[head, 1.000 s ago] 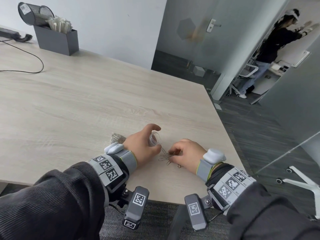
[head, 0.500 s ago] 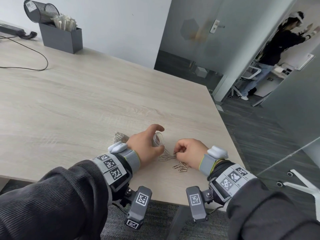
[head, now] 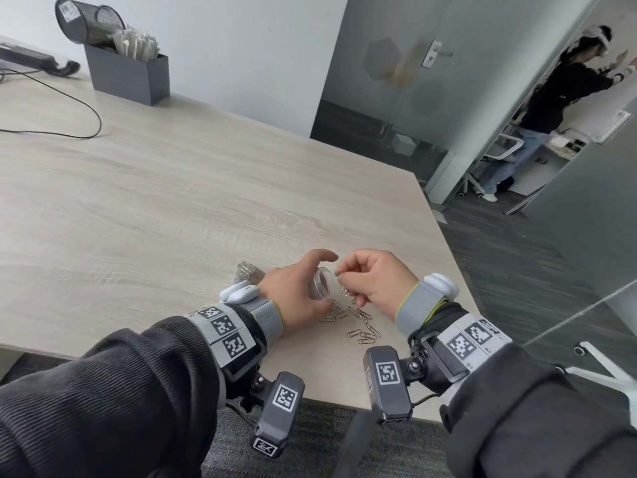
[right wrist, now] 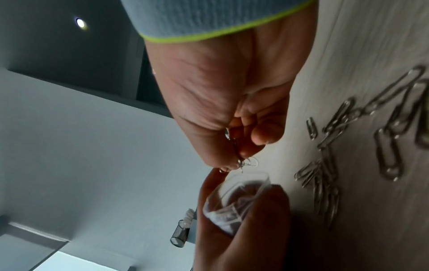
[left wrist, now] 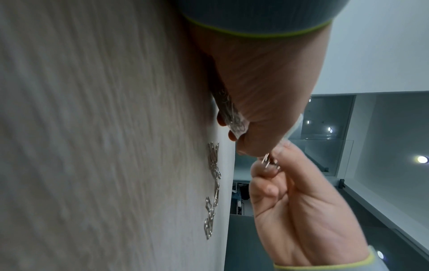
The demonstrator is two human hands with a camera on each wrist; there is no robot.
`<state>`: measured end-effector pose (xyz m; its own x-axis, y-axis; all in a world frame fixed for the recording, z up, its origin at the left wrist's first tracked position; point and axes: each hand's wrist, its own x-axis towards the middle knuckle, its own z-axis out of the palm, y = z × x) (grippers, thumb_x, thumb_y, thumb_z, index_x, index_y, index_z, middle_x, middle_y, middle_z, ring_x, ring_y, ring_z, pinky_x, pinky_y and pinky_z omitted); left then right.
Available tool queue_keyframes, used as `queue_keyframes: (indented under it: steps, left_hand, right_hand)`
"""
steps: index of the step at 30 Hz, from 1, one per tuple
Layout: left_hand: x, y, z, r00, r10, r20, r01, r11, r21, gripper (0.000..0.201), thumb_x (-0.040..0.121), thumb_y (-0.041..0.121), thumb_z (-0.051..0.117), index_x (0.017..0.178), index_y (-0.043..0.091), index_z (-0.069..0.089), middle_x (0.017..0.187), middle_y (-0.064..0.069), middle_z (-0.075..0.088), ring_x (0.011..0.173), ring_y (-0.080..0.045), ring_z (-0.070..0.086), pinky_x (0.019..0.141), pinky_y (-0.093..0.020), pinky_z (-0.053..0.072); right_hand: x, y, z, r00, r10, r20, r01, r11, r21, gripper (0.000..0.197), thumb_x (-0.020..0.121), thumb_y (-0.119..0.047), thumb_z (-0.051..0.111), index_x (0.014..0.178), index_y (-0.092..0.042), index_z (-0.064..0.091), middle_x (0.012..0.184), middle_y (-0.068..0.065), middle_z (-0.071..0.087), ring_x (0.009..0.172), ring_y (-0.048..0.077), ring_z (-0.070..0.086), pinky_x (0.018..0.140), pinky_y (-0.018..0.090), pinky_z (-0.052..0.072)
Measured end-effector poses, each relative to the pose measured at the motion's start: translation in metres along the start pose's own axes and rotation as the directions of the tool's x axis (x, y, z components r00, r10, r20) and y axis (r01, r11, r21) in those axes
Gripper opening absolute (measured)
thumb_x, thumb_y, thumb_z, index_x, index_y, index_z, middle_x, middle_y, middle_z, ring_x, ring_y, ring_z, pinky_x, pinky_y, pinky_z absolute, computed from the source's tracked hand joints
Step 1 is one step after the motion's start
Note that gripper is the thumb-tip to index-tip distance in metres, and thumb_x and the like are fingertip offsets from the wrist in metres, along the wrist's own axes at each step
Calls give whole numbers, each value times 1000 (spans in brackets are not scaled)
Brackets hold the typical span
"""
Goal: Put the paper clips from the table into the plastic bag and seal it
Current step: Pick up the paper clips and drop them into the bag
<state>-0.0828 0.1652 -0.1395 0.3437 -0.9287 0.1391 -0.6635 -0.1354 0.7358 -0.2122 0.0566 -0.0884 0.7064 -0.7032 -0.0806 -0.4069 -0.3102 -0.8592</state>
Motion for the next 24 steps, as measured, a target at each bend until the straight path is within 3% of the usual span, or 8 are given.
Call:
queue_keyframes:
  steps: [6, 12, 15, 18, 19, 21, 22, 24]
  left_hand:
    - [-1, 0, -2, 1000, 3, -24, -4, 999, -54, 69, 71, 39, 68, 131, 48, 34, 86, 6, 69, 76, -15, 67, 70, -30, 54]
    - [0, -3, -1, 999, -5, -34, 2, 994, -109, 69, 70, 40, 66, 129, 52, 33, 84, 5, 69, 72, -11, 67, 68, -34, 58]
    - [1, -5, 0, 1000, -16, -21, 13, 991, -133, 71, 69, 40, 66, 131, 53, 33, 87, 5, 69, 73, -11, 68, 73, -38, 58]
    - [3, -8, 1, 1000, -14, -21, 11, 991, -135, 72, 69, 40, 67, 132, 53, 34, 88, 6, 70, 73, -11, 68, 75, -39, 58]
    - [3, -9, 1, 1000, -13, -17, 11, 991, -135, 71, 69, 40, 67, 132, 52, 34, 88, 6, 70, 73, -11, 67, 75, -39, 58]
    - [4, -10, 2, 1000, -3, -3, 3, 990, -138, 70, 70, 41, 66, 131, 52, 34, 88, 6, 70, 73, -11, 66, 75, -39, 57]
    - [5, -10, 2, 1000, 1, 0, -1, 991, -137, 69, 69, 42, 65, 130, 52, 34, 88, 6, 70, 73, -12, 66, 75, -40, 57]
    - [5, -11, 2, 1000, 0, -1, 0, 991, -131, 68, 69, 43, 63, 130, 51, 34, 89, 5, 70, 73, -12, 66, 75, -40, 57]
  right_hand:
    - [2, -9, 21, 999, -30, -39, 32, 999, 40, 17, 79, -3, 67, 74, -19, 68, 60, -1, 61, 48, 19, 49, 43, 26, 42]
    - [-2, -10, 16, 998, -65, -27, 68, 989, 135, 11, 85, -4, 68, 83, -14, 70, 66, 8, 64, 55, 14, 60, 50, 28, 49]
    - [-4, 0, -3, 996, -54, -68, 57, 997, 45, 9, 84, -10, 69, 86, -18, 73, 74, 9, 67, 67, 23, 63, 56, 34, 53]
    - [-5, 17, -23, 997, -4, -72, -12, 977, -214, 21, 85, -9, 61, 86, -25, 74, 85, 4, 72, 72, 21, 65, 56, 29, 52]
    - [-6, 24, -29, 999, -10, -48, -6, 946, -324, 28, 85, -7, 56, 88, -28, 75, 88, -2, 72, 72, 18, 65, 61, 28, 53]
    - [-8, 33, -37, 994, -82, 74, 109, 843, -527, 40, 82, -2, 48, 98, -26, 76, 104, -7, 71, 90, 12, 65, 88, 27, 51]
    - [-9, 36, -40, 981, -102, 166, 182, 787, -590, 46, 79, 1, 45, 106, -21, 75, 115, -4, 69, 107, 12, 61, 101, 24, 42]
    - [-12, 40, -40, 957, -59, 284, 236, 727, -645, 51, 80, 3, 42, 117, -17, 70, 130, -1, 62, 126, 15, 51, 108, 16, 27]
